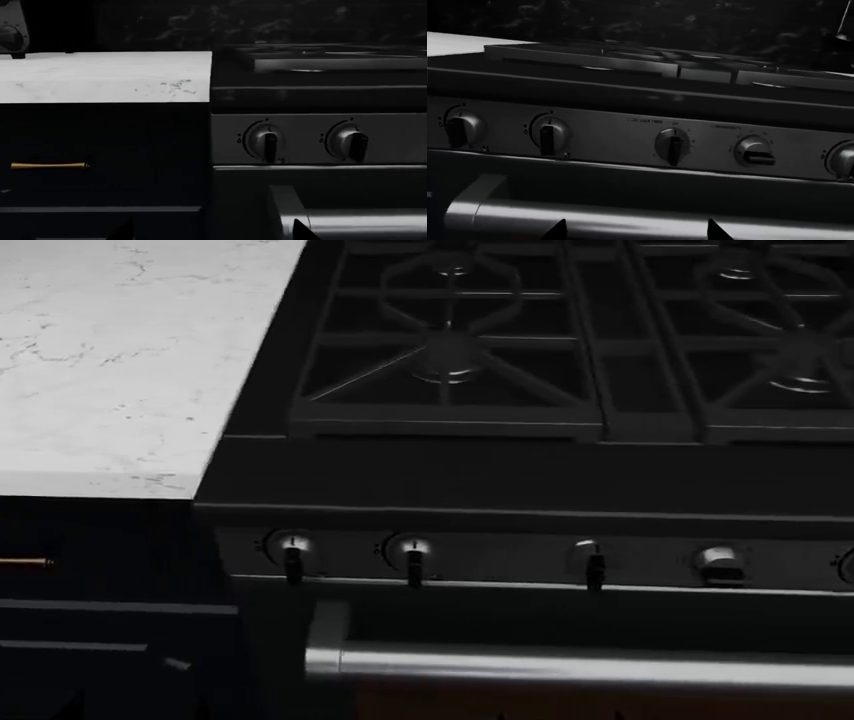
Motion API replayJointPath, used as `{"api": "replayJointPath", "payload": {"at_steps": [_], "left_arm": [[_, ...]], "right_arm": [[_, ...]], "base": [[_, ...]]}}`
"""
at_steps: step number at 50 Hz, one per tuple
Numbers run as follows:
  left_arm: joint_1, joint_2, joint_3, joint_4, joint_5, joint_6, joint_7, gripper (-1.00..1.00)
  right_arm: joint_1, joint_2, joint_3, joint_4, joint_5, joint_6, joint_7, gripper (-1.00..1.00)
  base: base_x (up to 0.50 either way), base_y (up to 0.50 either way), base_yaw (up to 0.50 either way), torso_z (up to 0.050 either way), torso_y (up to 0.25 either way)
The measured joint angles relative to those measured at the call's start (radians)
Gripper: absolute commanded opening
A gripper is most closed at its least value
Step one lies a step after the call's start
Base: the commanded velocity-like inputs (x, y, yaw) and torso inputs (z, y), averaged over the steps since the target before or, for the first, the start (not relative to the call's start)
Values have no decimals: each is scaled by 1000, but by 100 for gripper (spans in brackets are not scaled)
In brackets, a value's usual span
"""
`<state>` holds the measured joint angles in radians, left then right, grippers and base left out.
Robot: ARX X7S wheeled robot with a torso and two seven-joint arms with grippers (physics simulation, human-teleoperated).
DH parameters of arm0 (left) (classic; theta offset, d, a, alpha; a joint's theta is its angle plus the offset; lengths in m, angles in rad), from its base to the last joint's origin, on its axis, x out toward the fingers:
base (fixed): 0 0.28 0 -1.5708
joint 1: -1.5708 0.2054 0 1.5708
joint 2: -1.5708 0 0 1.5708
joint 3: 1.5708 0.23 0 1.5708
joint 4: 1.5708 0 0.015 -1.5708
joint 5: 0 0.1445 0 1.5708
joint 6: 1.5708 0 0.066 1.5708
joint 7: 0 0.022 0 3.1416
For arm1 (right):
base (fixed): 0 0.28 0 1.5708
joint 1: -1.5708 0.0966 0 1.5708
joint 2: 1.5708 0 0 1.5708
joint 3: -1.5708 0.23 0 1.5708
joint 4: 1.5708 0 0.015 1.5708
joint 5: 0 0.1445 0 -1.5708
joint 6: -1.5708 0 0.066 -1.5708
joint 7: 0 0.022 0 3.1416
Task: Navigate to the stove.
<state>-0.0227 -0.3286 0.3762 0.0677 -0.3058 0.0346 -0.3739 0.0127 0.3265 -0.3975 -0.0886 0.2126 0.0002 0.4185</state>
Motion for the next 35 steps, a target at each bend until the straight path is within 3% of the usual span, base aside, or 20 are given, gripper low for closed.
{"api": "replayJointPath", "payload": {"at_steps": [35], "left_arm": [[-1, -8, 6, 3, -6, 3, -6, 100]], "right_arm": [[3, 5, -9, -3, 6, 4, 7, 100]], "base": [[-476, -3, 0, 0, 0]]}}
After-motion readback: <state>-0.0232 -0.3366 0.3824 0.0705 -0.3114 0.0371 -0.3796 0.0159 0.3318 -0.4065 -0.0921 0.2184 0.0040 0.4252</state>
